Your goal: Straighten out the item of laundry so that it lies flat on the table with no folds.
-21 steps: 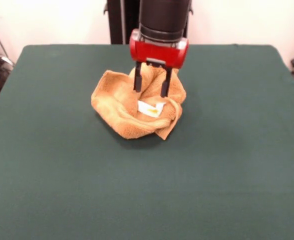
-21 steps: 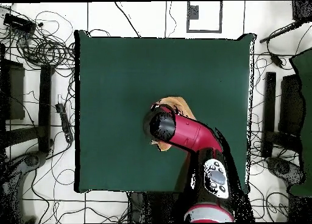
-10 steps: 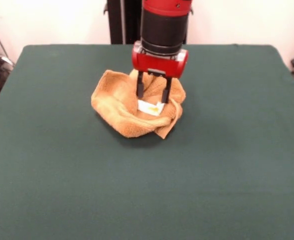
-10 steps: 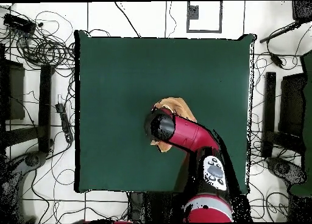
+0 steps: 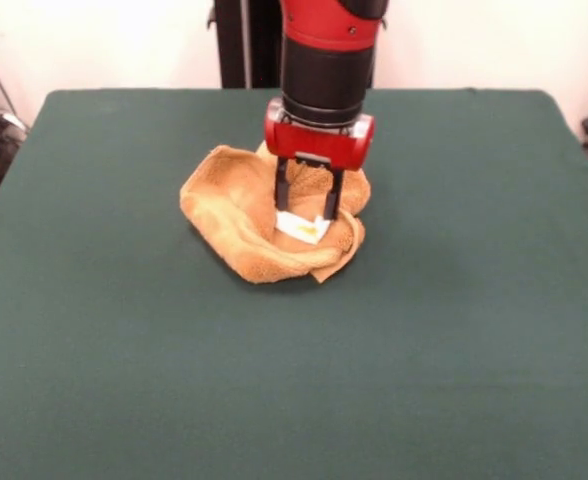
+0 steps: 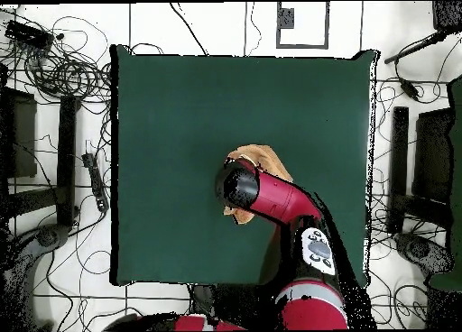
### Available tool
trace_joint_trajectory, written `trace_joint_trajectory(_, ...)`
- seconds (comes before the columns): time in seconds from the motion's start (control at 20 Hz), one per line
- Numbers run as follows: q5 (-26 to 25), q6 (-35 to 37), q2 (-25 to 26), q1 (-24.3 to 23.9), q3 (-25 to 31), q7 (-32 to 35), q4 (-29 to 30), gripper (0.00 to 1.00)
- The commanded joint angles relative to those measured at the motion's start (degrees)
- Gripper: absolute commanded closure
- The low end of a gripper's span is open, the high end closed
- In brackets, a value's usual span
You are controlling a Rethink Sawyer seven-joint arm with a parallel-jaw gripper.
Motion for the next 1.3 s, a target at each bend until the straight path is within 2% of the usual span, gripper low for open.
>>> trace_joint_trajectory(0.05, 0.1, -0.8, 3.4, -3.4, 8.4, 8.4, 3.1, 0.00)
trace_joint_trajectory(0.4, -5.8, -1.6, 6.4, -11.8, 10.6, 1.9, 4.4, 0.00)
trace_joint_trajectory(0.9, -11.3, 1.2, 5.9, -14.8, 9.9, 1.7, 5.8, 0.00)
trace_joint_trajectory(1.3, -14.0, 1.8, 4.9, -15.5, 9.9, 2.6, 7.3, 0.00)
